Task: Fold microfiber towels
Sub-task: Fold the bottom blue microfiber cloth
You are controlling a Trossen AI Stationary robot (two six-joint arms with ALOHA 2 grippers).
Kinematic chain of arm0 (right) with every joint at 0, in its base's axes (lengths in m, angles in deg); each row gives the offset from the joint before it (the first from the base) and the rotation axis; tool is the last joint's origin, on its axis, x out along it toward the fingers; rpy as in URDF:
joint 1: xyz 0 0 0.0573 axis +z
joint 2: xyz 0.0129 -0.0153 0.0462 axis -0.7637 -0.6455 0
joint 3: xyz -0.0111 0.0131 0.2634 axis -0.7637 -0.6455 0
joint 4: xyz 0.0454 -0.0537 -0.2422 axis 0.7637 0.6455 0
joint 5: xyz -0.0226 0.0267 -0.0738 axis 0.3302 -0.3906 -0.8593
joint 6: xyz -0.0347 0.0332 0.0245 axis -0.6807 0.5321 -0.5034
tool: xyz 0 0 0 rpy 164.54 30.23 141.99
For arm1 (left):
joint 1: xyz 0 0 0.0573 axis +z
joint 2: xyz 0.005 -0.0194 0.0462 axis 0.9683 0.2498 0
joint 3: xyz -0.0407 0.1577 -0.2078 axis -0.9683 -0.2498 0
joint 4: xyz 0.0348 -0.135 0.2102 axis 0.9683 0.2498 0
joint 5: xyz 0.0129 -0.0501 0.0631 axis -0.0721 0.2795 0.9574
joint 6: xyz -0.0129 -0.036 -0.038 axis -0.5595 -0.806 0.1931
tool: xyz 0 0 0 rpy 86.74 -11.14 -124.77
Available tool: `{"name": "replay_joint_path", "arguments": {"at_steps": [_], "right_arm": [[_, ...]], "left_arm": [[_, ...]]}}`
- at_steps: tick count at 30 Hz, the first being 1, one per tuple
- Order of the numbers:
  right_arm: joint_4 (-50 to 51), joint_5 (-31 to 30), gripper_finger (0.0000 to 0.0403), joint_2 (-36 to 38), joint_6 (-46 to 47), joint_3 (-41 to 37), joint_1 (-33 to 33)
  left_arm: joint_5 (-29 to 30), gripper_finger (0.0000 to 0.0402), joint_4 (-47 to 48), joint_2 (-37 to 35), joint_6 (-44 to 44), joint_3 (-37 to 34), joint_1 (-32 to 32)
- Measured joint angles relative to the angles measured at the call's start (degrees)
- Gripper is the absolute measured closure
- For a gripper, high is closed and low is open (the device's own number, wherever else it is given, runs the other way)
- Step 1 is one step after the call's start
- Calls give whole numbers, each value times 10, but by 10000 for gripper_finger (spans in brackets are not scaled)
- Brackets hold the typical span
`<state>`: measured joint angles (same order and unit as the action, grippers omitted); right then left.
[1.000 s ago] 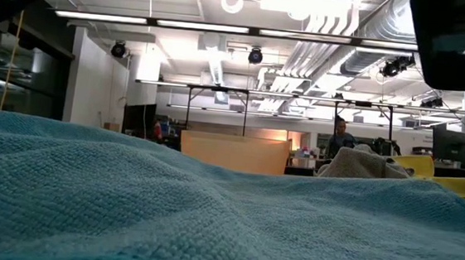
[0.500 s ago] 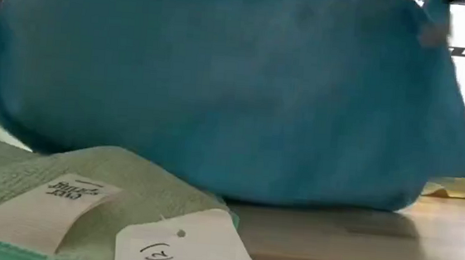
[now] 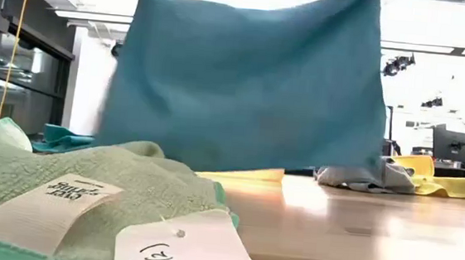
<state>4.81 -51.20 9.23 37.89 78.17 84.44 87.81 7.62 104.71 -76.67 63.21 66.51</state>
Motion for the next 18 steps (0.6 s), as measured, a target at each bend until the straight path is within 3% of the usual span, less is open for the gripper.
{"name": "replay_joint_path", "arguments": {"at_steps": [5,10,18], "right_arm": [[3,-28,403,39,-5,0,-28],[24,-27,403,52,16,0,-28],[33,26,403,53,75,-51,-28]], "left_arm": [[16,401,1,-27,69,34,61],[16,401,15,-42,87,40,79],[13,401,158,-19,-26,40,59]]}}
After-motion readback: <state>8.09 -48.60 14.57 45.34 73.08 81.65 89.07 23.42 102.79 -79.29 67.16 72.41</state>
